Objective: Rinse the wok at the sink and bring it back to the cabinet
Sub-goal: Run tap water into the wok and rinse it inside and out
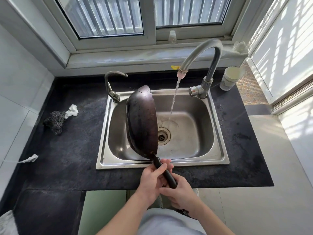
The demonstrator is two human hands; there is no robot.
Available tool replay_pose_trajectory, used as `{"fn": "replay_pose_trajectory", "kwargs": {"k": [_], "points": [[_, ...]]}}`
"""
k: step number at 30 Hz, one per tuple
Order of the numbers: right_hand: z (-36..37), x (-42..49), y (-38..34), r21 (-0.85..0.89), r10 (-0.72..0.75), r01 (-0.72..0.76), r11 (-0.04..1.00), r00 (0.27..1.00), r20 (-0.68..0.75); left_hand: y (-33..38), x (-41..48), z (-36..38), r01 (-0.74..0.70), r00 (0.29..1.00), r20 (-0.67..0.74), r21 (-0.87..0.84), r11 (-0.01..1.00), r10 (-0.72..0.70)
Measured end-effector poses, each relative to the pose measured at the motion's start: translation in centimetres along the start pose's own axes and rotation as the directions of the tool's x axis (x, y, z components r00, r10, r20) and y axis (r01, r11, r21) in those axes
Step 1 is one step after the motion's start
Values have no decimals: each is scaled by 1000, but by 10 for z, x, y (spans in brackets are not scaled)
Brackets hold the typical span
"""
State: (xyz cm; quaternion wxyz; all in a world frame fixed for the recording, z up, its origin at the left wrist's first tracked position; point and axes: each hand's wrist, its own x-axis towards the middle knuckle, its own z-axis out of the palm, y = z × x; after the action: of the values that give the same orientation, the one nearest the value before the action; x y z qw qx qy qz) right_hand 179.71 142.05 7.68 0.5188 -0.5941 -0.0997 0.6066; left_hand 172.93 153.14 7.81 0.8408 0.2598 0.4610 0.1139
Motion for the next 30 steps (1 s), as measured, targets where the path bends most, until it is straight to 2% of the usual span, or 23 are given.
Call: {"fn": "replay_pose_trajectory", "kwargs": {"k": [3,6,9,12,23,30], "points": [[-11,-3,-8,-15,26,-26,1000,1000,-7,-2,7,6,-20,998,60,35,999,18],[-19,-1,-13,-238,-18,-7,971,995,-101,-6,12,13,-63,997,44,77,995,59],[-19,2,-15,-511,-52,-94,854,963,-265,-10,16,21,-94,995,31,123,988,91],[-21,2,-9,-658,-162,-182,730,890,-426,-14,21,32,-93,995,32,153,984,89],[-41,-10,3,-558,-259,-36,829,860,-439,-32,24,47,-106,993,-8,387,916,118],[-62,-14,-2,-567,-281,-25,824,849,-447,-36,25,73,-131,988,-10,459,879,152]]}}
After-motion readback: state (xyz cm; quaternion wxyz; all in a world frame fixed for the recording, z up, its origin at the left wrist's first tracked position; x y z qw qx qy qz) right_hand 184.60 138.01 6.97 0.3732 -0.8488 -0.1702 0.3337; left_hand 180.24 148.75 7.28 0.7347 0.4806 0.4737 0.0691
